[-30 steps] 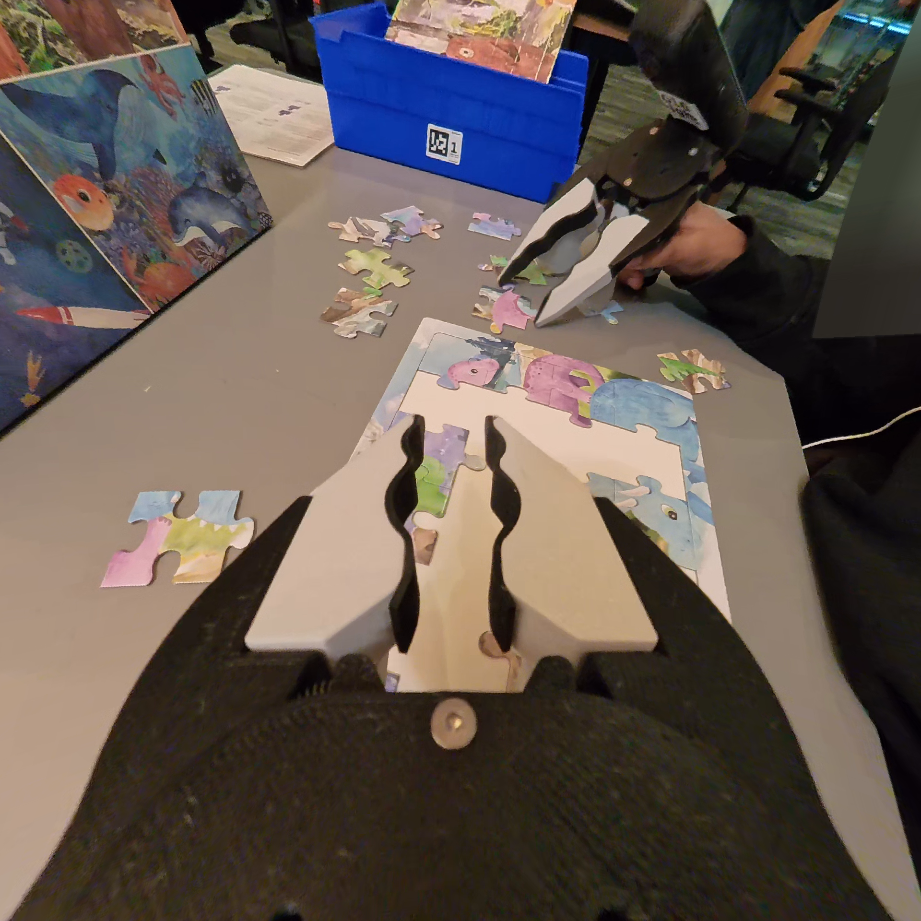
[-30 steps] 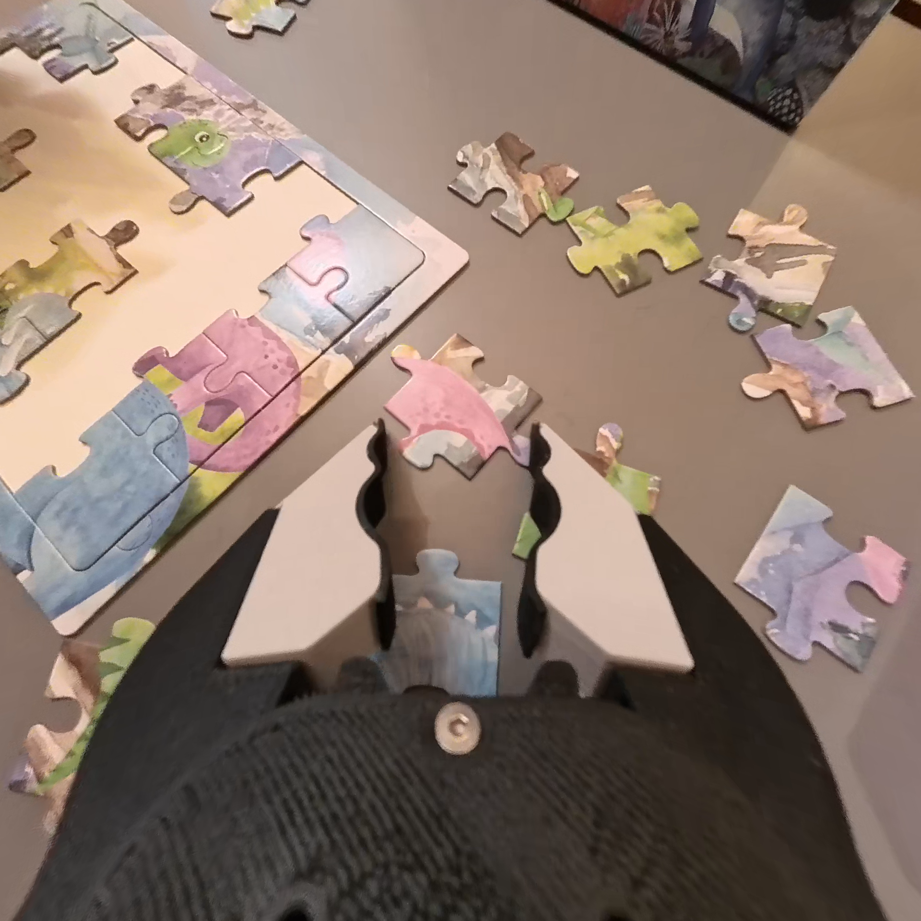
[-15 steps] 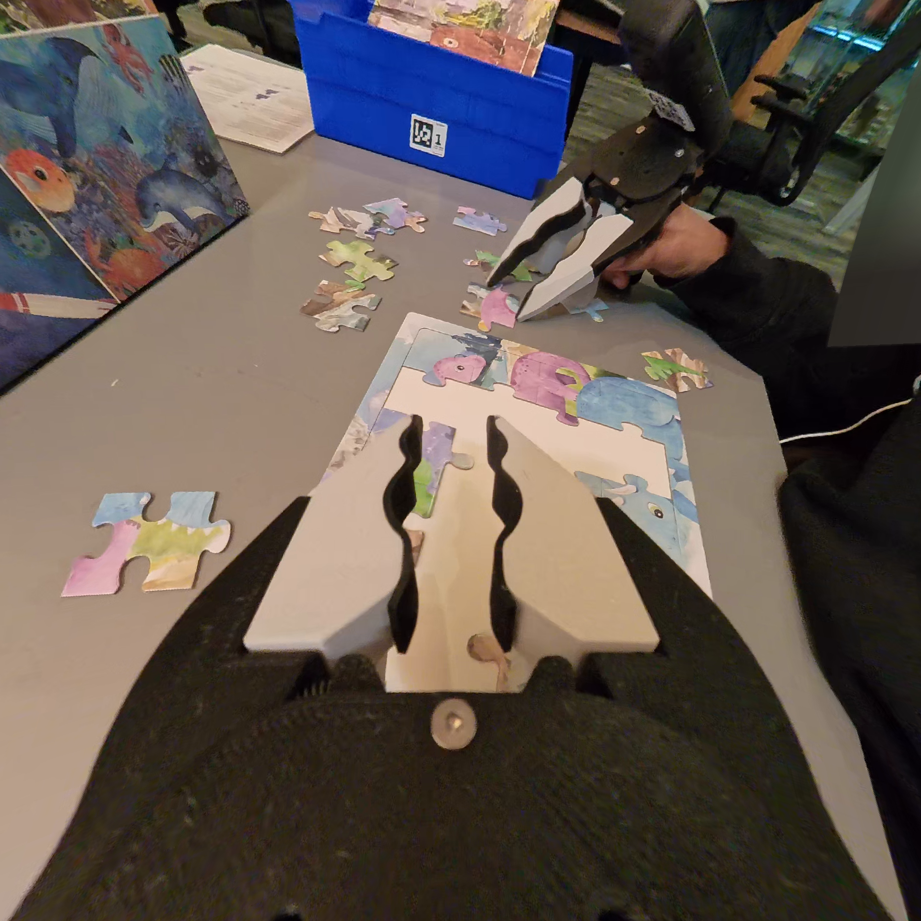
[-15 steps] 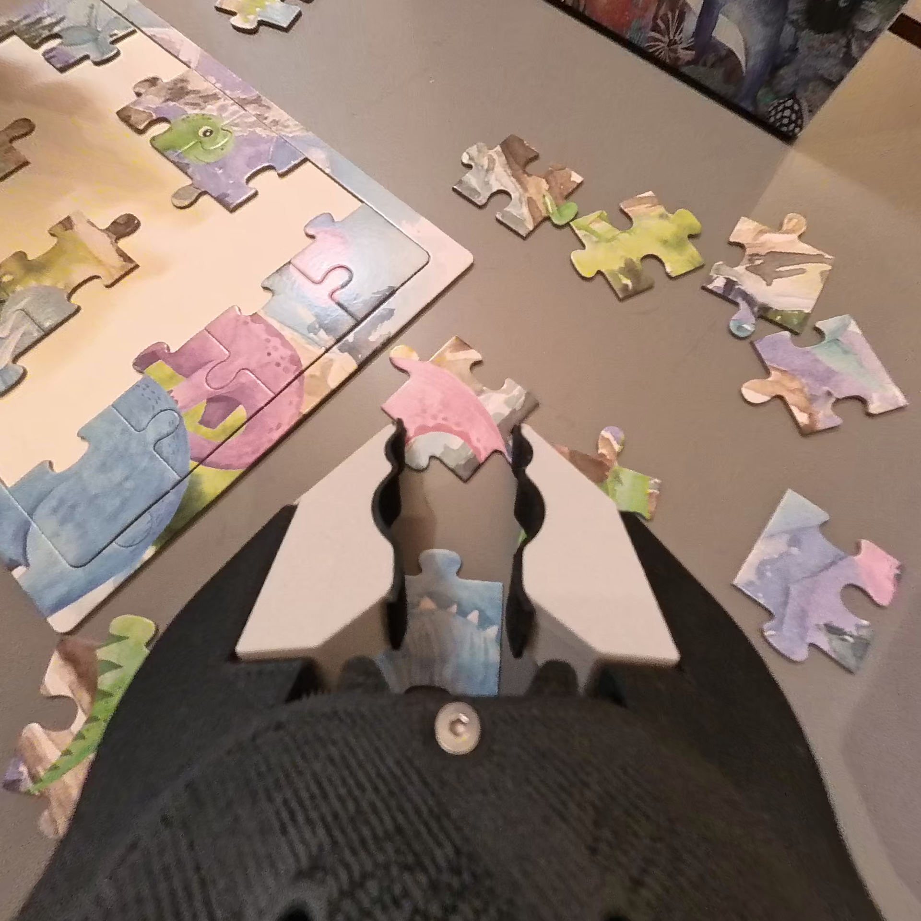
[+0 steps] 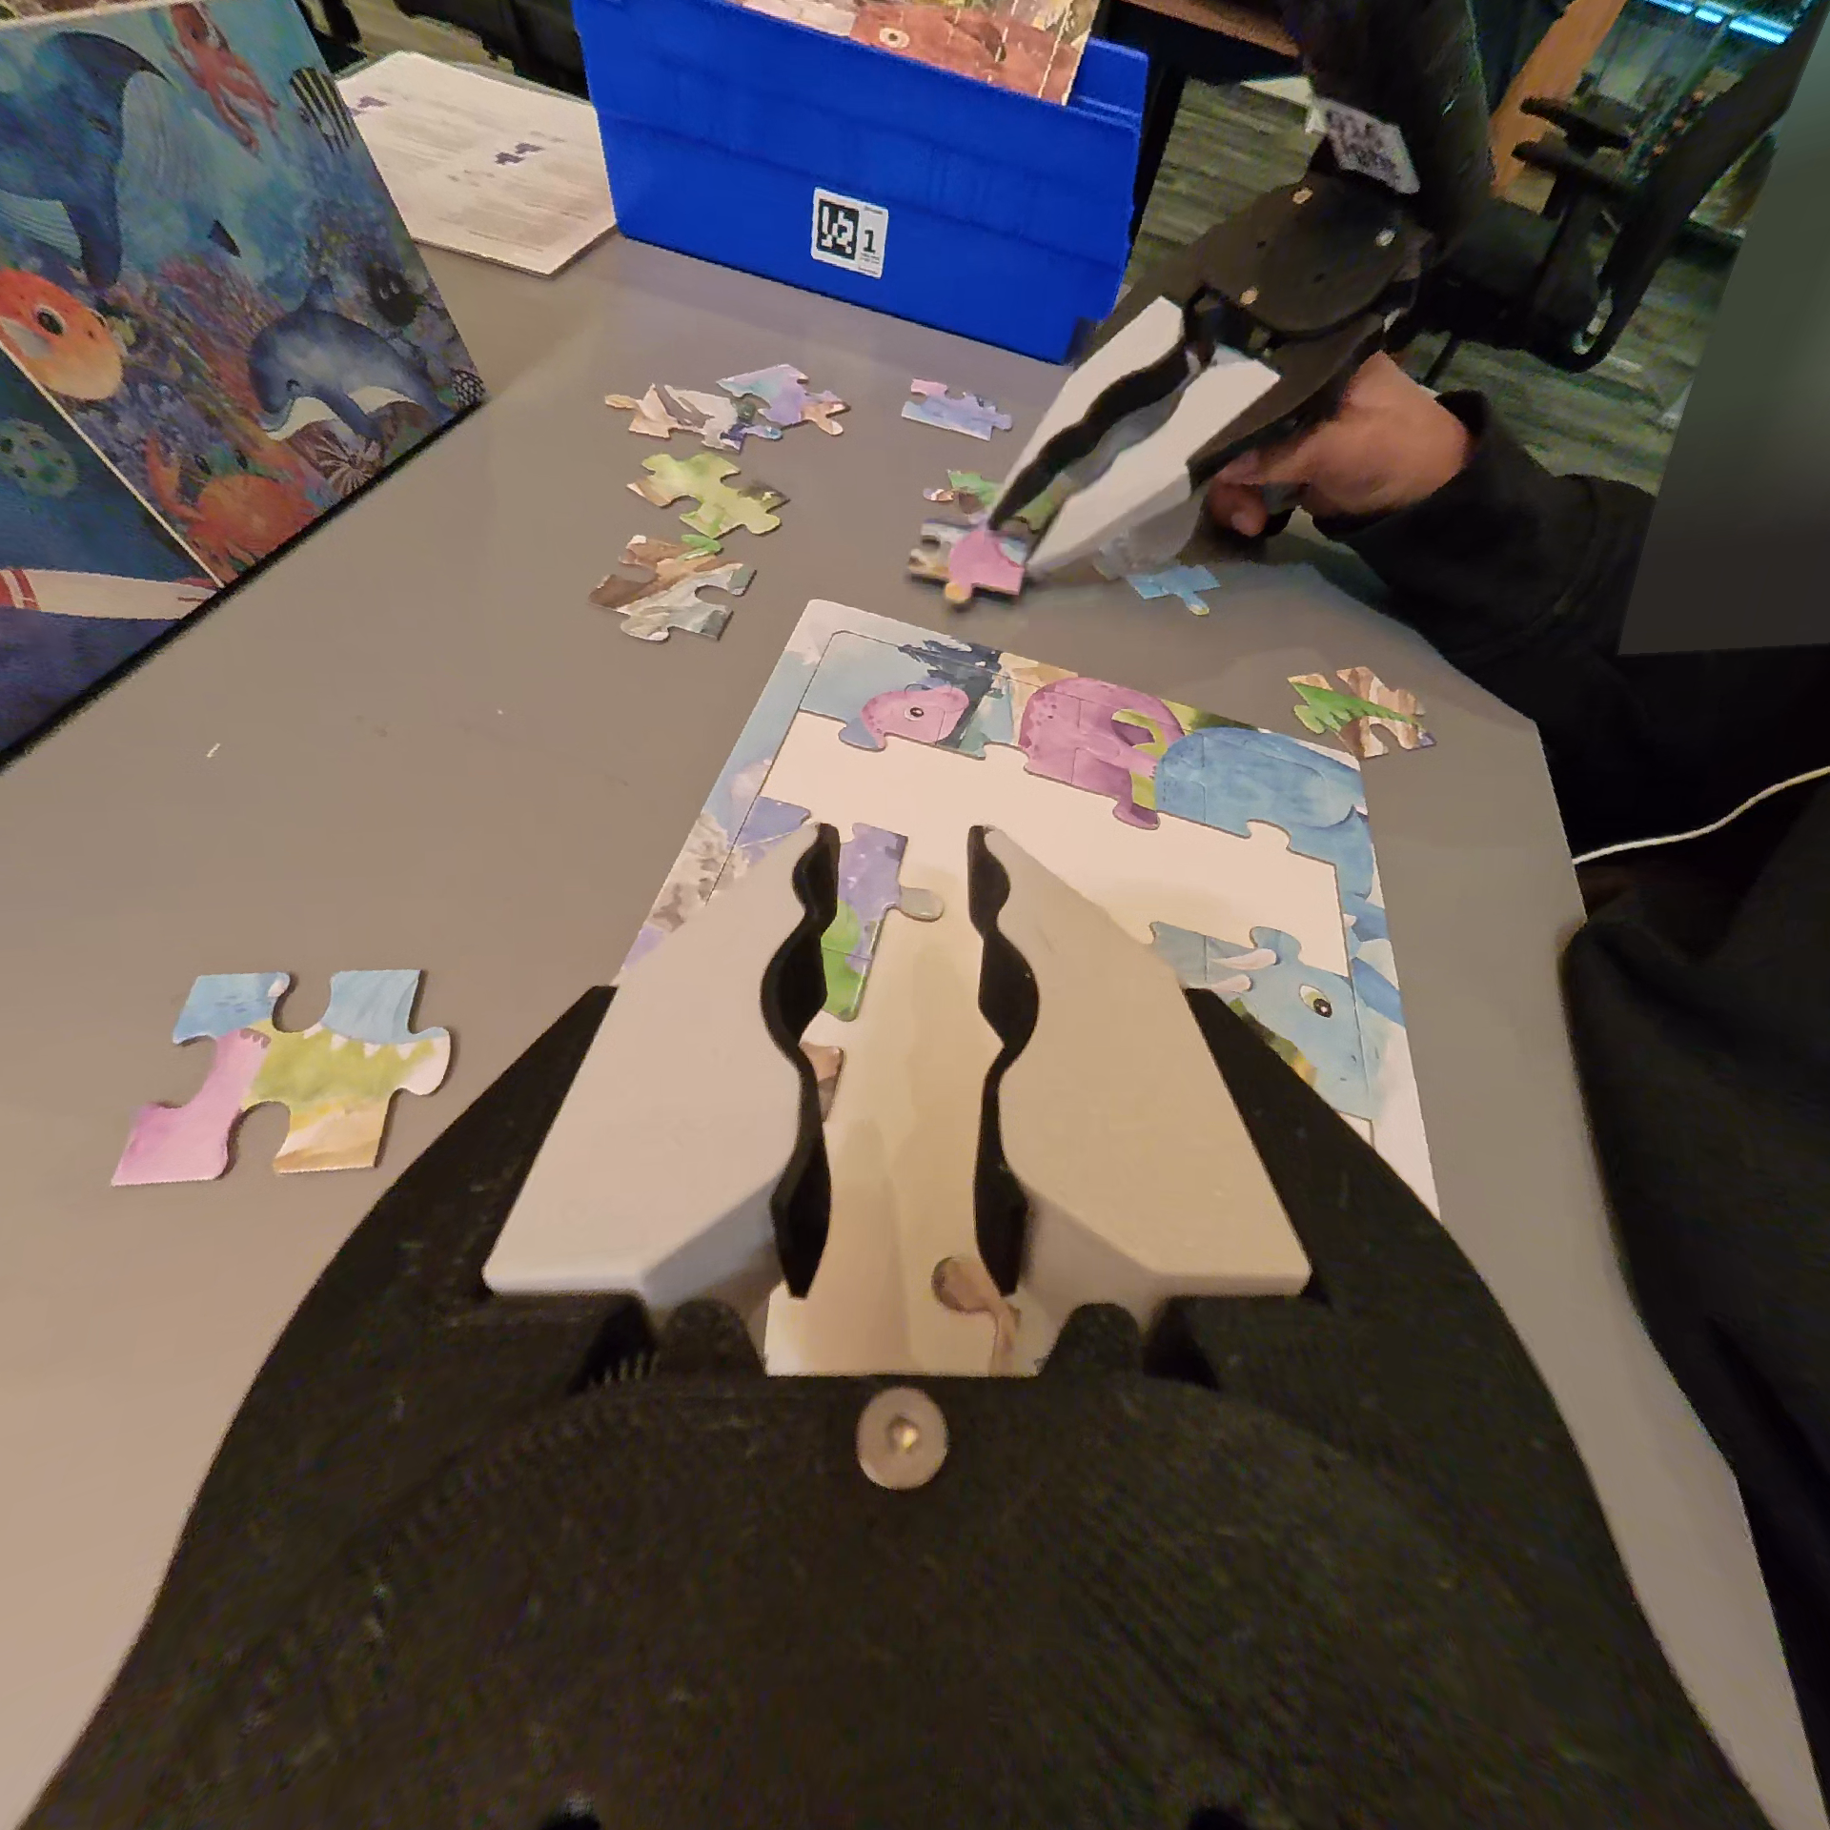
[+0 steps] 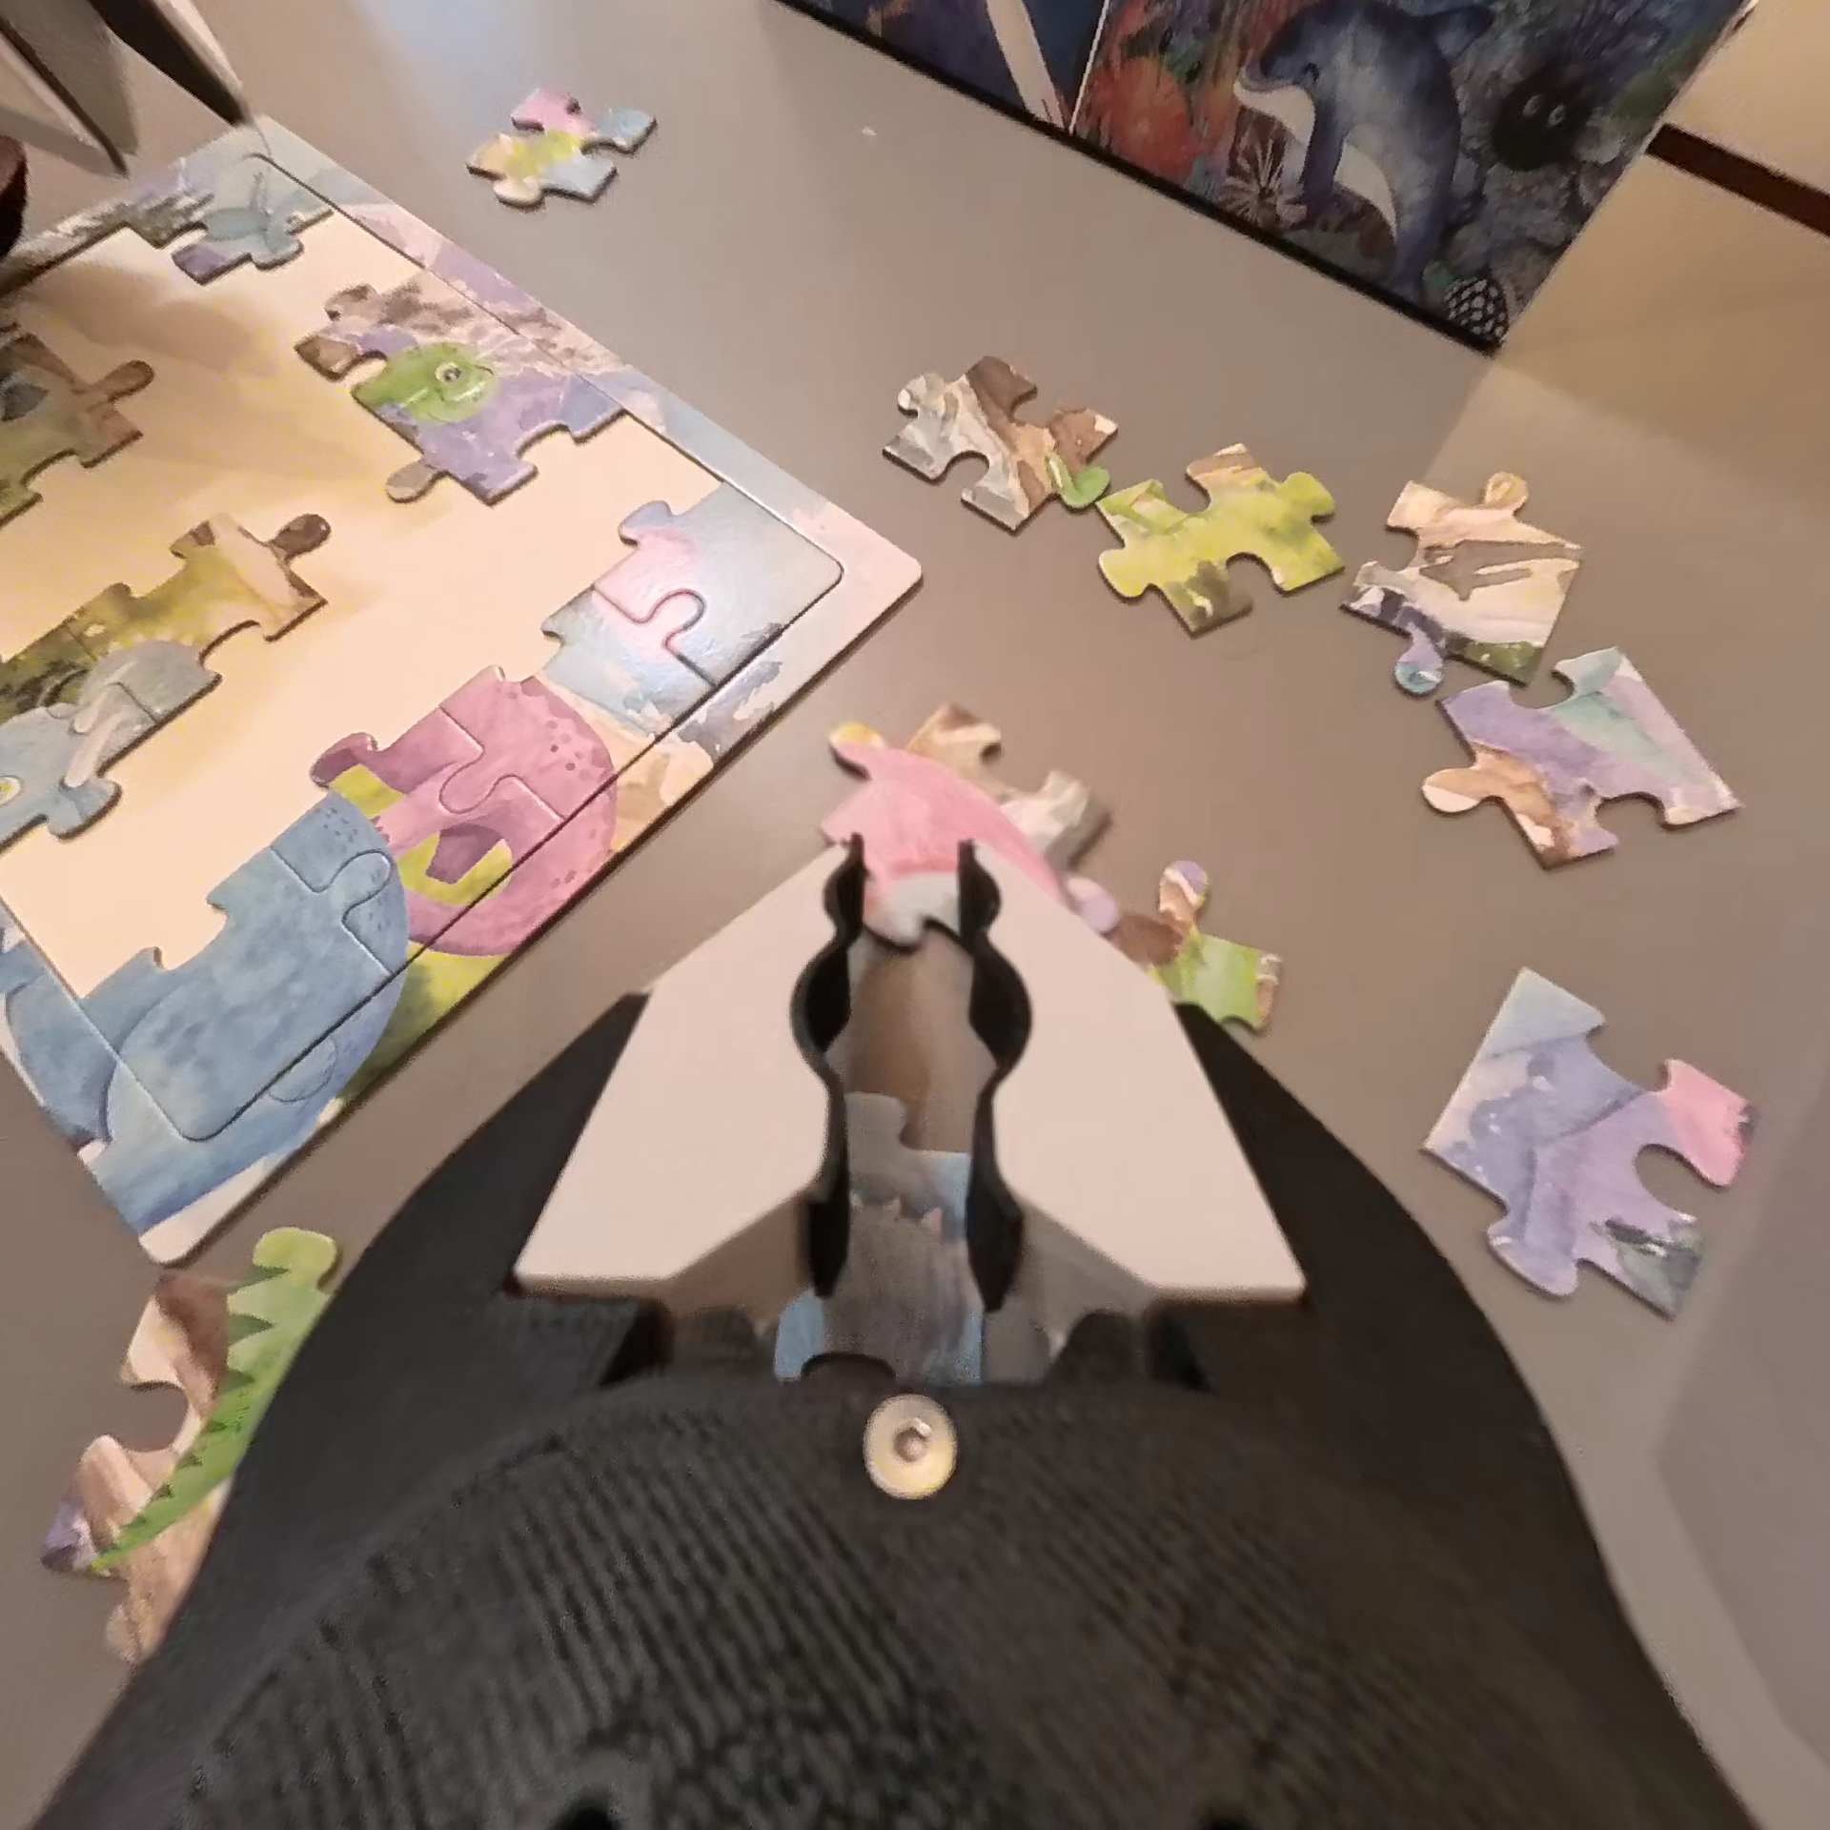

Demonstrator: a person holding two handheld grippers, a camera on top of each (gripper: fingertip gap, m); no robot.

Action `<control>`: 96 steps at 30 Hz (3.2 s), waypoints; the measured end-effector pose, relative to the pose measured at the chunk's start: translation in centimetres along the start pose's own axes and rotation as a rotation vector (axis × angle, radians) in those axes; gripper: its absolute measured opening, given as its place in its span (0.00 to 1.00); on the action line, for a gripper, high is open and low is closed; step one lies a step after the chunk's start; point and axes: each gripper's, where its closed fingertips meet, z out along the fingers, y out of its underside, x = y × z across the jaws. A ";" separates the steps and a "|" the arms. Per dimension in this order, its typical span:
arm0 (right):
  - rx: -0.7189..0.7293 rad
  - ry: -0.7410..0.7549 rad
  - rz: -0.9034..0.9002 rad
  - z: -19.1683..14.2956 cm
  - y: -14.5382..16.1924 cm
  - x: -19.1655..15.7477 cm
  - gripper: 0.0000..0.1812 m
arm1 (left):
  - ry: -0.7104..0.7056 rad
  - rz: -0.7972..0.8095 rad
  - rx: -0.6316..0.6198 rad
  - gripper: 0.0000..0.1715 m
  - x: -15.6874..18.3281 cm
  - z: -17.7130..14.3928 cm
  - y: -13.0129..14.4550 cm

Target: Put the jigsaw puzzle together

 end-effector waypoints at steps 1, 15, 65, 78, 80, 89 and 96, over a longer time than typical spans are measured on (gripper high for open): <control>0.020 0.004 -0.002 -0.2 -0.3 0.0 0.09 | -0.001 0.001 -0.003 0.14 0.0 0.0 0.1; -0.048 0.060 0.012 0.6 0.5 0.9 0.27 | 0.007 -0.002 -0.025 0.15 0.0 0.4 0.6; 0.469 0.241 0.168 -7.2 -5.2 5.3 0.15 | 0.007 0.006 -0.044 0.15 0.1 0.7 0.9; 0.610 0.338 0.094 -10.0 -6.9 5.3 0.15 | 0.005 0.008 -0.046 0.15 0.2 0.7 0.9; 0.627 0.342 0.093 -10.3 -7.0 5.3 0.14 | 0.005 0.008 -0.047 0.15 0.1 0.7 0.9; 0.630 0.380 0.150 -10.7 -6.5 6.5 0.17 | 0.004 0.010 -0.048 0.15 0.2 0.7 0.9; 0.624 0.363 0.162 -10.4 -6.4 6.4 0.18 | 0.003 0.012 -0.053 0.15 0.2 0.7 1.0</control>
